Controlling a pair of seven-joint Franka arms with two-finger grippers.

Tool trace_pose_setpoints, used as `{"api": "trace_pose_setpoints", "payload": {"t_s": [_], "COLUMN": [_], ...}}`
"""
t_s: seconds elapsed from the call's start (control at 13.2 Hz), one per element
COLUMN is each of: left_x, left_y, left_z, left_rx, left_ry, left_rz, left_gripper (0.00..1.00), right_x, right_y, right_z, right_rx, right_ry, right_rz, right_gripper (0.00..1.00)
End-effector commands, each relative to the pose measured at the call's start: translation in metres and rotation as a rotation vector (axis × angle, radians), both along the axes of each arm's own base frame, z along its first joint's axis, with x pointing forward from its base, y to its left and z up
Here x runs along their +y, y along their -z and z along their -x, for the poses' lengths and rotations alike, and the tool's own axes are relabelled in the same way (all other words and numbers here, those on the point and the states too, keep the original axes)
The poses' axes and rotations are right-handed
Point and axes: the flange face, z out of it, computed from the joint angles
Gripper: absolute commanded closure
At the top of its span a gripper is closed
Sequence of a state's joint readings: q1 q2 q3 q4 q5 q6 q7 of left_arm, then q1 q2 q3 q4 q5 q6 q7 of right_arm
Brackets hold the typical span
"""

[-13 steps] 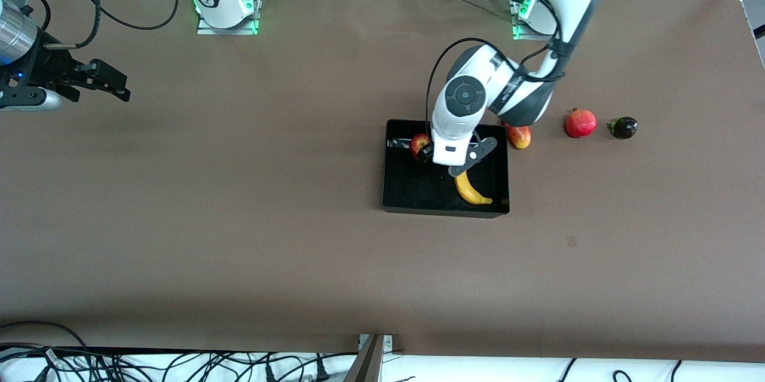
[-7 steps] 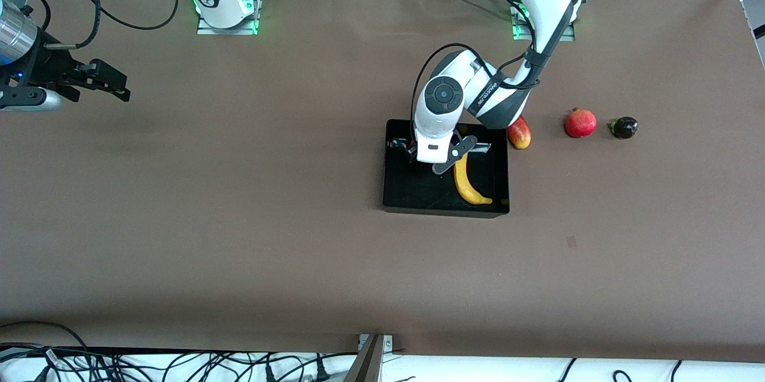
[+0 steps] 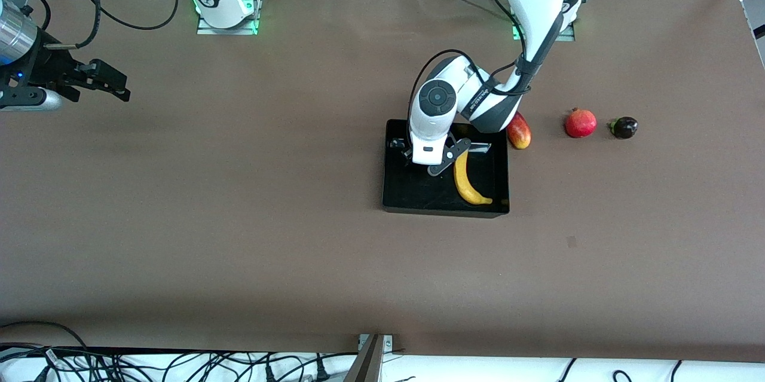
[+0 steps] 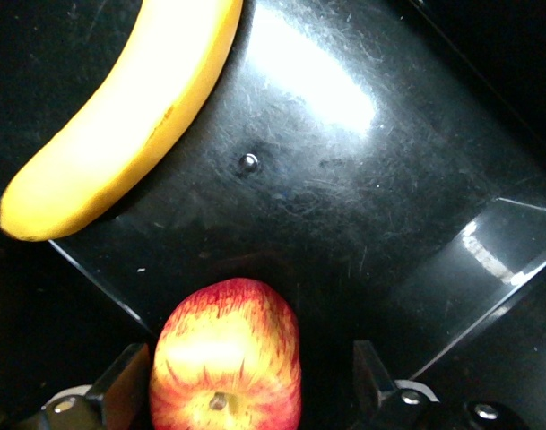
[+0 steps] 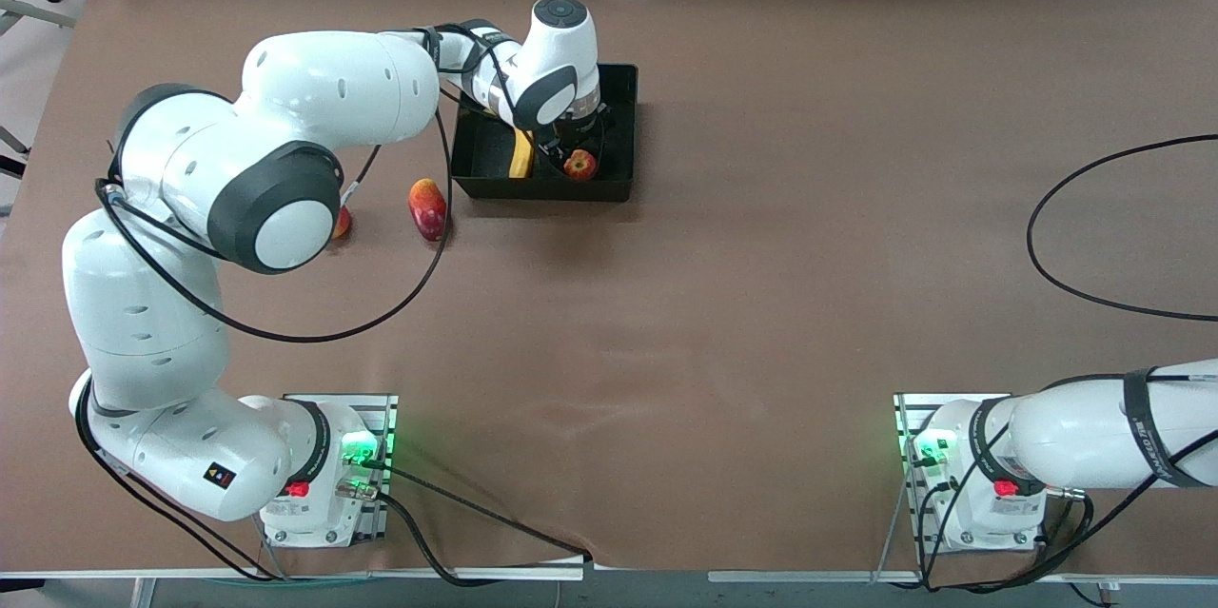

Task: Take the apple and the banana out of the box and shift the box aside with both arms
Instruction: 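Close the left gripper on the red-yellow apple and lift it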

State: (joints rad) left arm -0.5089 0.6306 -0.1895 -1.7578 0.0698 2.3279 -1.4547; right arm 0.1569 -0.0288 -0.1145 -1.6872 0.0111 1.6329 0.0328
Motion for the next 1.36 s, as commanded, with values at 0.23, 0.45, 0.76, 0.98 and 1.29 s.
{"api": "trace_pose_setpoints", "payload": {"t_s": [0.23,0.45,0.76,0.98,1.29], "left_x": [-0.002,0.001,0.019,0.051,0.126], "left_y": [0.013,0.007,-0.026,-0.082,-0.123], "left_z": [-0.002,-0.005,-0.015,-0.030,-0.062], "left_rx": [-0.035,-0.037,-0.002,0.046,0.084], "left_ry": [-0.021,-0.021,0.007,0.080,0.234], "left_rz": [-0.023,-0.025,-0.063,-0.082,-0.064], "left_gripper": [0.62,0.96,0.96,0.96,0.96], "right_x": [-0.003,-0.003,-0.003,-0.003,-0.003], "right_y": [-0.004,-0.004,-0.004,-0.003,-0.004], "right_z": [-0.001,-0.001,-0.001,0.000,-0.001], "right_rx": [0.003,0.003,0.003,0.005,0.003], "right_ry": [-0.001,-0.001,-0.001,-0.001,-0.002], "right_rz": [0.013,0.013,0.013,0.013,0.013], "right_gripper": [0.00,0.00,0.00,0.00,0.00]}}
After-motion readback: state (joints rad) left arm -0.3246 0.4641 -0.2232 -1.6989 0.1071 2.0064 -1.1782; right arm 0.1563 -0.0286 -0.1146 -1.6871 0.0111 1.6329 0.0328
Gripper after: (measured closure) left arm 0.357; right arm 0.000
